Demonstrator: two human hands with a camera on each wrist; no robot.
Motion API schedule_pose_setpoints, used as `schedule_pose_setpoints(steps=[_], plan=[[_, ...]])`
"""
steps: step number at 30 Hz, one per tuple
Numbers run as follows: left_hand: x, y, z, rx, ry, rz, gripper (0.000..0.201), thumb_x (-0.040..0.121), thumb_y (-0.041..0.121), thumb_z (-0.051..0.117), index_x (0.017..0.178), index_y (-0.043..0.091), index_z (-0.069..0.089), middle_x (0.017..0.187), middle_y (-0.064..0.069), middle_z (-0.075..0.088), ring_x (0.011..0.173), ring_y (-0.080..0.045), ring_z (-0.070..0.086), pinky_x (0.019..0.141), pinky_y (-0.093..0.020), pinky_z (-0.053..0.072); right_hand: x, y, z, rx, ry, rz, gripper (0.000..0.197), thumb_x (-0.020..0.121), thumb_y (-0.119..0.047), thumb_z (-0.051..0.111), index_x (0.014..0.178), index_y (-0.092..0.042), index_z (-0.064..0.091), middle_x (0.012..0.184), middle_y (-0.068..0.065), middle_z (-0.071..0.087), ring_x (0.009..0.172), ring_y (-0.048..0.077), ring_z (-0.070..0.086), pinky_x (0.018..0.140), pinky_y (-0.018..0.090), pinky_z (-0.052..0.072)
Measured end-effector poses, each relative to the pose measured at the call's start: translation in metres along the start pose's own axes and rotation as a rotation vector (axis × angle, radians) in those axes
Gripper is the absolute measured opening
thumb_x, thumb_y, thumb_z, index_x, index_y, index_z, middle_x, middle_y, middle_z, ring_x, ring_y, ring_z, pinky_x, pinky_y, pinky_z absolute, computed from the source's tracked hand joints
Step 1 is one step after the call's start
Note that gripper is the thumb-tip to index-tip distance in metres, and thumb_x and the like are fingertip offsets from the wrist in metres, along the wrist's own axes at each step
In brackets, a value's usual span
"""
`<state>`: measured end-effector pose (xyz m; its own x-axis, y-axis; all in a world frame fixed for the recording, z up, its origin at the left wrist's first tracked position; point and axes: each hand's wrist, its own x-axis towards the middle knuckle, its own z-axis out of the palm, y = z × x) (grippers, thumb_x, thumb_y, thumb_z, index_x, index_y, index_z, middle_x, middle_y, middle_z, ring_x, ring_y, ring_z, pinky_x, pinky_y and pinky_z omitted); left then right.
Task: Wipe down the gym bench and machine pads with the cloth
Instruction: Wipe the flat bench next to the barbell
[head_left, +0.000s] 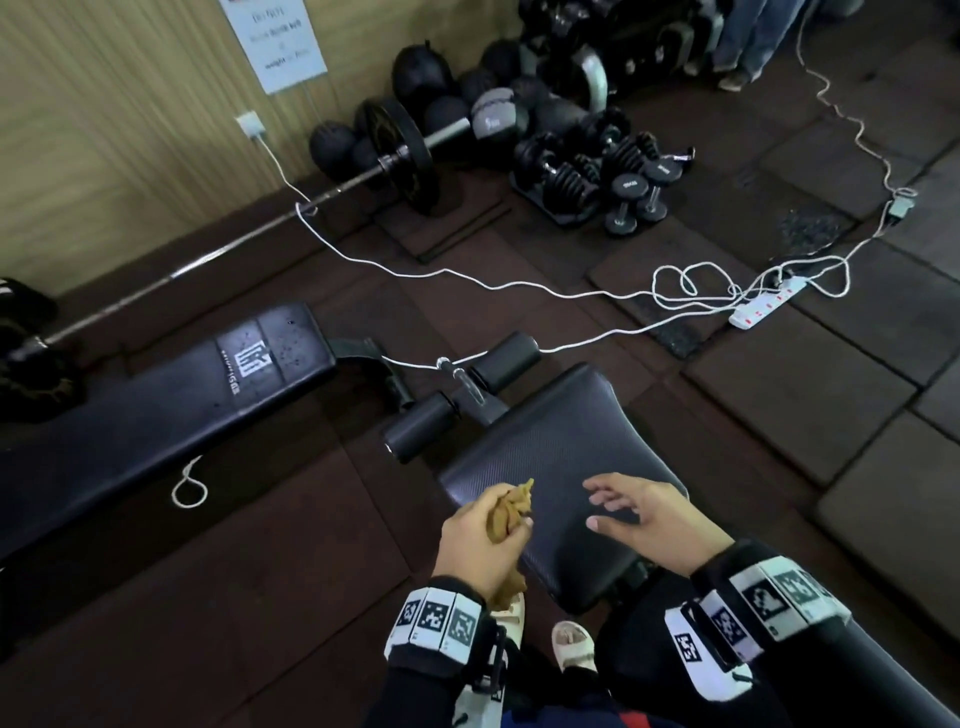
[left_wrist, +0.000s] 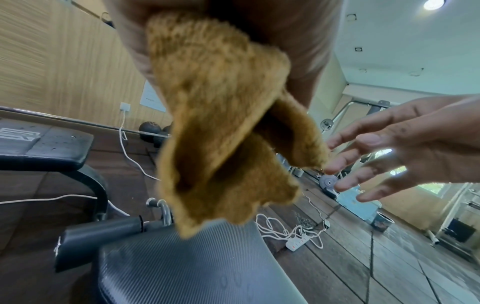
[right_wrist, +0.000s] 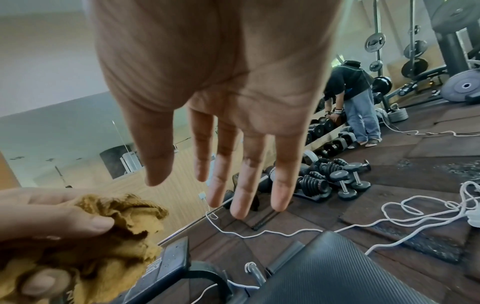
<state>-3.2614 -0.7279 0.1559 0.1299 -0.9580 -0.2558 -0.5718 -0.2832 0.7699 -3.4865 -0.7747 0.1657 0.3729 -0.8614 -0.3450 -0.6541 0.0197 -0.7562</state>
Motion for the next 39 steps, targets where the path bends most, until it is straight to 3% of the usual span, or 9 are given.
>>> schedule_pose_setpoints(steps=[4, 8, 11, 15, 20, 26, 29, 32, 39], plan=[[-0.009, 0.008, -0.011, -0.011, 0.018, -0.016, 0.032, 0.079, 0.030, 0.071, 0.110, 0.035, 0.063, 0.095, 0.007, 0.068, 0.089, -0.001, 0.061, 0.078, 0.000, 0.036, 0.000, -0.011, 0.001, -0.029, -0.038, -0.038, 0.036, 0.080, -0.031, 0.072, 0.113, -0.035, 0.058, 0.099, -0.015, 0.064, 0.092, -0.003, 0.059, 0.085, 0.012, 0.045], [-0.026, 0.007, -0.021, -0.044, 0.087, -0.059, 0.032, 0.078, 0.030, 0.071, 0.108, 0.035, 0.062, 0.095, 0.007, 0.069, 0.091, -0.003, 0.063, 0.084, -0.009, 0.042, 0.003, -0.022, 0.006, -0.047, -0.094, -0.084, 0.035, 0.080, -0.027, 0.073, 0.113, -0.029, 0.060, 0.098, -0.011, 0.065, 0.090, 0.005, 0.060, 0.088, 0.020, 0.047], [-0.043, -0.003, -0.029, -0.068, 0.140, -0.120, 0.031, 0.076, 0.029, 0.073, 0.103, 0.039, 0.060, 0.091, 0.009, 0.070, 0.088, -0.002, 0.063, 0.077, -0.002, 0.040, 0.008, -0.035, 0.013, -0.088, -0.164, -0.136, 0.034, 0.081, -0.025, 0.072, 0.113, -0.026, 0.060, 0.098, -0.009, 0.065, 0.091, 0.007, 0.061, 0.087, 0.017, 0.046], [-0.063, -0.022, -0.044, -0.089, 0.225, -0.198, 0.036, 0.073, 0.030, 0.073, 0.088, 0.054, 0.052, 0.080, 0.018, 0.067, 0.078, 0.009, 0.060, 0.071, 0.002, 0.037, 0.018, -0.057, 0.027, -0.134, -0.215, -0.205, 0.034, 0.081, -0.023, 0.072, 0.113, -0.023, 0.061, 0.098, -0.008, 0.066, 0.091, 0.008, 0.061, 0.081, 0.004, 0.040], [-0.078, -0.054, -0.073, -0.169, 0.322, -0.281, 0.027, 0.074, 0.031, 0.073, 0.092, 0.046, 0.059, 0.080, 0.020, 0.068, 0.078, 0.011, 0.060, 0.072, -0.001, 0.040, 0.036, -0.088, 0.056, -0.150, -0.262, -0.213, 0.033, 0.081, -0.021, 0.072, 0.112, -0.022, 0.062, 0.099, -0.005, 0.066, 0.090, 0.009, 0.061, 0.080, 0.004, 0.040], [-0.085, -0.112, -0.148, -0.155, 0.357, -0.301, 0.030, 0.076, 0.030, 0.071, 0.089, 0.051, 0.054, 0.083, 0.018, 0.068, 0.081, 0.007, 0.061, 0.076, -0.004, 0.042, 0.075, -0.143, 0.122, -0.134, -0.300, -0.210, 0.030, 0.079, -0.025, 0.074, 0.103, -0.035, 0.060, 0.094, -0.013, 0.066, 0.087, 0.000, 0.062, 0.081, 0.007, 0.044], [-0.088, -0.145, -0.200, -0.136, 0.340, -0.305, 0.029, 0.077, 0.031, 0.069, 0.095, 0.048, 0.054, 0.086, 0.015, 0.067, 0.085, 0.002, 0.061, 0.082, -0.013, 0.044, 0.093, -0.177, 0.165, -0.101, -0.311, -0.203, 0.034, 0.076, -0.022, 0.076, 0.098, -0.042, 0.059, 0.092, -0.011, 0.067, 0.086, 0.002, 0.063, 0.083, 0.013, 0.049], [-0.092, -0.177, -0.248, -0.126, 0.356, -0.305, 0.030, 0.079, 0.031, 0.069, 0.103, 0.042, 0.057, 0.090, 0.013, 0.067, 0.088, -0.001, 0.061, 0.083, -0.014, 0.043, 0.109, -0.212, 0.203, -0.092, -0.317, -0.214, 0.037, 0.076, -0.021, 0.077, 0.098, -0.044, 0.059, 0.093, -0.009, 0.068, 0.086, 0.004, 0.064, 0.082, 0.014, 0.049], [-0.082, -0.228, -0.320, -0.129, 0.389, -0.283, 0.032, 0.080, 0.027, 0.071, 0.109, 0.035, 0.059, 0.093, 0.014, 0.066, 0.089, 0.003, 0.059, 0.075, 0.000, 0.037, 0.141, -0.276, 0.258, -0.065, -0.291, -0.237, 0.037, 0.076, -0.020, 0.077, 0.097, -0.044, 0.059, 0.092, -0.009, 0.068, 0.086, 0.000, 0.064, 0.080, 0.008, 0.046]])
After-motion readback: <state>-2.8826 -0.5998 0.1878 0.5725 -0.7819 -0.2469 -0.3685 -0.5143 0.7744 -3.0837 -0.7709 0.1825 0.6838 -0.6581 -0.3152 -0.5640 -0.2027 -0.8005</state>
